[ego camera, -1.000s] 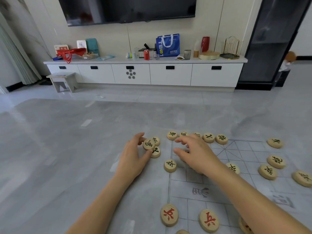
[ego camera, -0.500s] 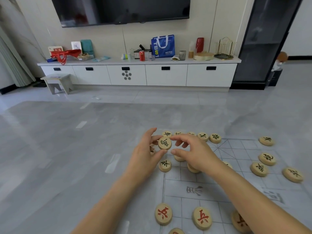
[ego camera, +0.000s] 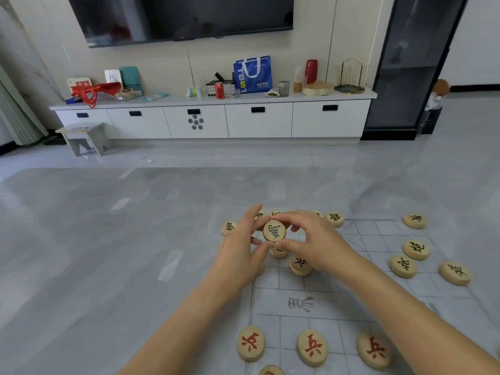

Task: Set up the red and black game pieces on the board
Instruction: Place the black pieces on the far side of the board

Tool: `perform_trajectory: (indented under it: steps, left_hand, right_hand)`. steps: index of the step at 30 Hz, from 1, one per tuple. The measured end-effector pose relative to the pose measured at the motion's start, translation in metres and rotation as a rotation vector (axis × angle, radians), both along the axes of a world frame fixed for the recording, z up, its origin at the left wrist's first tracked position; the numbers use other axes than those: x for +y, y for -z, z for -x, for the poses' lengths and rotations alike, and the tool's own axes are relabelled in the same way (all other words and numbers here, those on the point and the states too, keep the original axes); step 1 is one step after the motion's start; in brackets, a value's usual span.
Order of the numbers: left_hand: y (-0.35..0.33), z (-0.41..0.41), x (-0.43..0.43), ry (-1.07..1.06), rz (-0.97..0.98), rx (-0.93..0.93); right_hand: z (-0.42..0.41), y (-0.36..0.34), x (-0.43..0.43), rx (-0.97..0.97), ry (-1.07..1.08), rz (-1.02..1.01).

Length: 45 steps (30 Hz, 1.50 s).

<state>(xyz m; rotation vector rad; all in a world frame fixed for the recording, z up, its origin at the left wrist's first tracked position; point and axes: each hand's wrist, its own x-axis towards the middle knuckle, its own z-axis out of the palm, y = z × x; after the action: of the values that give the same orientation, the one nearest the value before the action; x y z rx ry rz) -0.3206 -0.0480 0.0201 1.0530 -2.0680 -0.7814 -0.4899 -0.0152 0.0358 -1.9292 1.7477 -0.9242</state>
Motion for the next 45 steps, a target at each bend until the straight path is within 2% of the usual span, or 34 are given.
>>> perform_trajectory:
  steps: [5, 11, 19, 25, 37, 45]
  left_hand:
    - [0.004, -0.001, 0.001, -0.008, 0.006, 0.005]
    - [0.015, -0.023, -0.016, -0.201, 0.011, -0.006]
    - [0.037, -0.042, -0.030, -0.370, -0.024, -0.146]
    - [0.046, -0.043, -0.031, -0.356, -0.073, -0.214]
    - [0.046, -0.041, -0.030, -0.347, -0.015, -0.250]
    - [0.048, -0.041, -0.032, -0.352, -0.021, -0.267]
  right_hand:
    - [0.010, 0.003, 0.002, 0.026, 0.027, 0.033]
    - [0.047, 0.009, 0.006, 0.022, 0.143, 0.058]
    - [0.106, 0.017, 0.013, 0.075, 0.340, 0.056]
    - [0.135, 0.020, 0.020, 0.153, 0.445, -0.022]
    - [0.170, 0.021, 0.030, 0.321, 0.624, -0.149]
    - [0.180, 0.024, 0.027, 0.318, 0.721, -0.190]
